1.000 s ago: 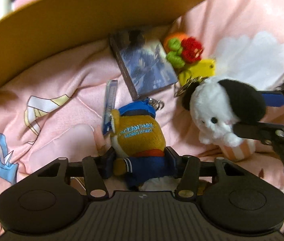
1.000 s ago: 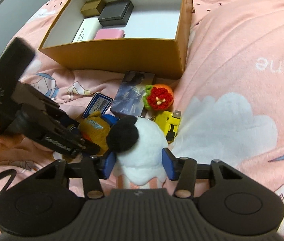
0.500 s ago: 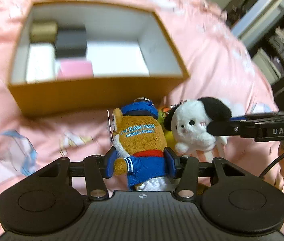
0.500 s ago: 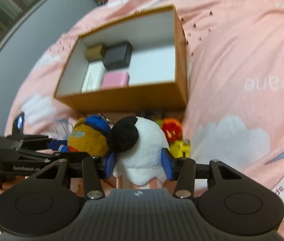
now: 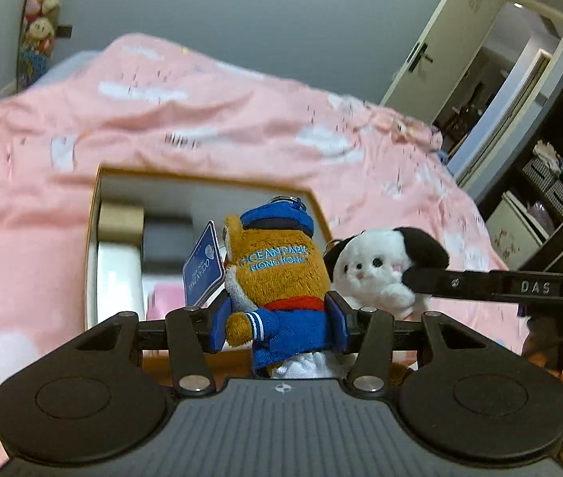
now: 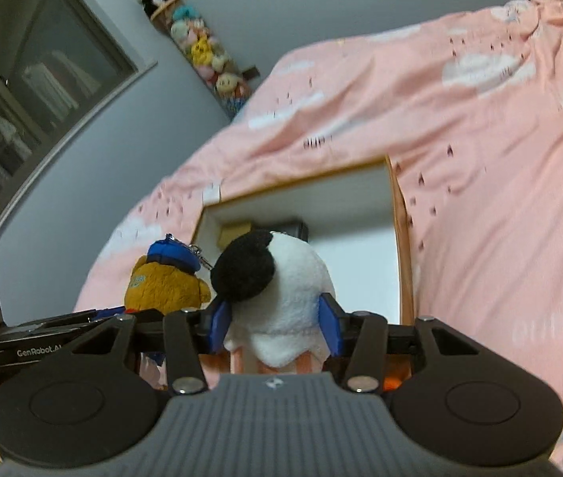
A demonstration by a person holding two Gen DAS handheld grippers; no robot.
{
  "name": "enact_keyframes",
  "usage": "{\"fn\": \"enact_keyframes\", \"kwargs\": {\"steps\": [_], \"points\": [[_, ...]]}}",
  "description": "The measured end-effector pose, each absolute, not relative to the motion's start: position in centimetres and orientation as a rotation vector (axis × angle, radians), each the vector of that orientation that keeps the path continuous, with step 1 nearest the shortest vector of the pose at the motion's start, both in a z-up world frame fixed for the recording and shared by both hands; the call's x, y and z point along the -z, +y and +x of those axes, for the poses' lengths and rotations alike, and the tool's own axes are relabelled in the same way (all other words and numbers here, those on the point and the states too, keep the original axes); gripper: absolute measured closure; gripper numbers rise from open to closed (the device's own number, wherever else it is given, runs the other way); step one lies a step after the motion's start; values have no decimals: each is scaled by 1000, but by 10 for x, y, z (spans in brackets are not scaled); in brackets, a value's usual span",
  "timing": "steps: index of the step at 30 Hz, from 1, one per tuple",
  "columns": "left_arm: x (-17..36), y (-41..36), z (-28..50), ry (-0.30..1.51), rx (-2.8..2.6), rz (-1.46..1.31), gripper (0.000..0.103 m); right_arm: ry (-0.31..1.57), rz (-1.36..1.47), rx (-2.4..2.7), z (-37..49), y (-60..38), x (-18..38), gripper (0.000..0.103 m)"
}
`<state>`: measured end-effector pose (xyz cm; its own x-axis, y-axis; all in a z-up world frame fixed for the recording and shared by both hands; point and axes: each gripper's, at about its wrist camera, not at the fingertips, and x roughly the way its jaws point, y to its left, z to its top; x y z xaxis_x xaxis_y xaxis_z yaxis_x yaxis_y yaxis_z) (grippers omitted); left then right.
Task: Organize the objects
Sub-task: 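Lower the orange plush into the box with the left tool while the right lowers the white plush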
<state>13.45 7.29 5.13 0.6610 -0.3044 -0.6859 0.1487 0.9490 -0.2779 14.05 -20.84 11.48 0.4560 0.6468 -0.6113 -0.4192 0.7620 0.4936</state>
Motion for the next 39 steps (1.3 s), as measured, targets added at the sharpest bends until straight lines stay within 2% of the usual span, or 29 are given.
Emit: {"fn": "enact_keyframes", "kwargs": {"steps": [5, 16, 29, 39], "points": [[-37, 65, 180, 828, 244, -194, 47, 867, 249, -590, 174, -186, -110, 54], [57, 52, 237, 1021, 267, -241, 48, 1016, 130, -444, 226, -156, -51, 54], [76, 44, 247, 998, 222, -184, 50, 1104, 61, -376, 243, -145, -23, 54], [102, 49, 253, 1111, 241, -258, 47, 1136, -10, -389, 245, -133, -23, 52]]}}
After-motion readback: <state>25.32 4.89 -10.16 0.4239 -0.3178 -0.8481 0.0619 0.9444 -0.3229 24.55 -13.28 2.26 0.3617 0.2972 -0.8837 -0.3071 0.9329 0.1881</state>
